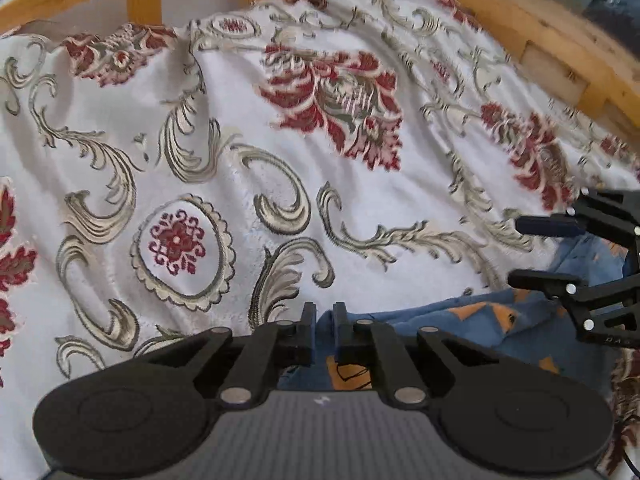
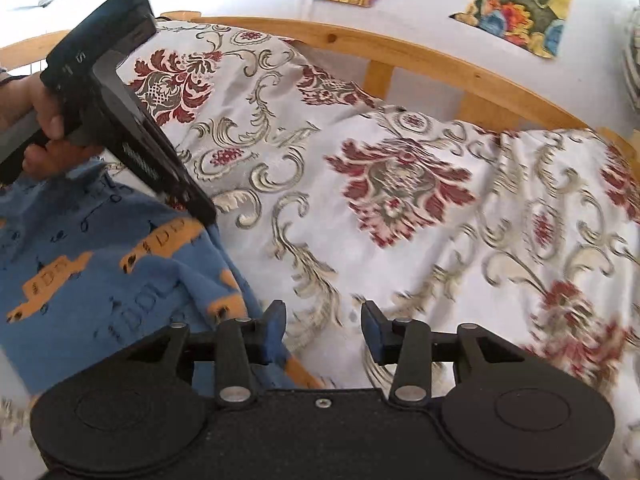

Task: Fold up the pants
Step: 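Fold the gripped pants edge over with both tools and release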

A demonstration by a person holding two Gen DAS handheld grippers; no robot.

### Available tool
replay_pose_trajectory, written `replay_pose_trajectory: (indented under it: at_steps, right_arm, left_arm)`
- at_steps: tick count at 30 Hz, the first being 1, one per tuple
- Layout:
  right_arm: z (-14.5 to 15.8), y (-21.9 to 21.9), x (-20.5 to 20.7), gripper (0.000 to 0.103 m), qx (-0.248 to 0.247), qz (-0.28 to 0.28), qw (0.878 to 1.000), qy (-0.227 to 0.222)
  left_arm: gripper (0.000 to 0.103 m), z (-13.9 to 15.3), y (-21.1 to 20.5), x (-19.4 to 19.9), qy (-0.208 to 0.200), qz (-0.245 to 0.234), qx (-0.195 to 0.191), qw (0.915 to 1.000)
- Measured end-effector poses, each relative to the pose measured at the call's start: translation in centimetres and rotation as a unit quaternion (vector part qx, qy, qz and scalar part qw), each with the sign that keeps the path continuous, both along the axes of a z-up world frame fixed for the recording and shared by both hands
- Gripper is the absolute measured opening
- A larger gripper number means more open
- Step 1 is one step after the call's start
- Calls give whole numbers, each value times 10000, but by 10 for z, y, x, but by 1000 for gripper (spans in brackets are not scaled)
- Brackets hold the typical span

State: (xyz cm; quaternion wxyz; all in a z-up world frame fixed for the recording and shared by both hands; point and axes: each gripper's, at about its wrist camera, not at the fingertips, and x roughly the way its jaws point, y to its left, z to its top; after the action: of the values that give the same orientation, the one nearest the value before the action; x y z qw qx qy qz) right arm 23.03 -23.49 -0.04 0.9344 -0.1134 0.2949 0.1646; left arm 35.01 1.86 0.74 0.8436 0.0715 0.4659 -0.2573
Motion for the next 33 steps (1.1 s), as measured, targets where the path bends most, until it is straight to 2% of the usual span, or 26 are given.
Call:
replay_pose_trajectory:
  at_steps: [3, 5, 8, 11, 14, 15, 16, 17, 18, 21, 23, 25, 27, 29, 31, 33]
  right_arm:
    - [4, -19, -14, 47, 150, 62, 9995, 258]
    - [5, -30, -23, 47, 224, 117, 9990, 358]
    - [7, -40, -34, 47, 172, 311, 9983, 473]
    - [10, -46, -37, 47, 339, 510, 9962, 613]
    - [10, -44, -37, 47, 411, 763, 9936, 726]
    - [8, -40, -36, 45, 306, 817, 9936, 724]
    - [6, -36, -35, 36, 161, 838, 9939, 699]
    - [3, -33, -33, 26, 49, 829, 9942, 690]
    - [1, -31, -29, 6, -27, 820, 9942, 689]
    - [-4, -33, -15, 5, -85, 632, 9959, 637]
    - [-7, -39, -1, 7, 56, 355, 9968, 719]
    - [-13, -48, 12, 30, 281, 6, 9955, 910]
    - [-19, -58, 19, 41, 477, -246, 9929, 1062]
    - [-17, -64, 13, 48, 490, -494, 9928, 971]
    - [-13, -66, 2, 61, 357, -721, 9938, 774]
    - [-9, -65, -13, 63, 233, -836, 9944, 610]
  left_arm:
    - [24, 14, 1, -15, -465, -353, 11, 9983]
    - [24, 21, -5, -22, -635, -675, 35, 9957]
    - [24, 25, -20, -29, -656, -1266, -47, 9898]
    - [24, 16, -45, -34, -667, -1832, 327, 9803]
    - [24, 0, -62, -34, -511, -2110, 653, 9740]
    - [24, -6, -66, -34, -489, -2137, 802, 9724]
    - [22, -10, -70, -34, -540, -2133, 911, 9712]
    - [17, -12, -71, -34, -590, -2097, 949, 9714]
    - [15, -13, -73, -32, -583, -2029, 936, 9730]
    - [14, -14, -76, -28, -565, -1889, 987, 9754]
    - [14, -15, -76, -27, -640, -1806, 1052, 9758]
    - [14, -17, -75, -23, -622, -1609, 994, 9800]
    - [15, -17, -73, -19, -610, -1392, 897, 9843]
    - [16, -16, -69, -16, -665, -1185, 861, 9870]
    - [16, -13, -66, -17, -847, -937, 868, 9882]
    - [16, -9, -62, -19, -1036, -689, 914, 9880]
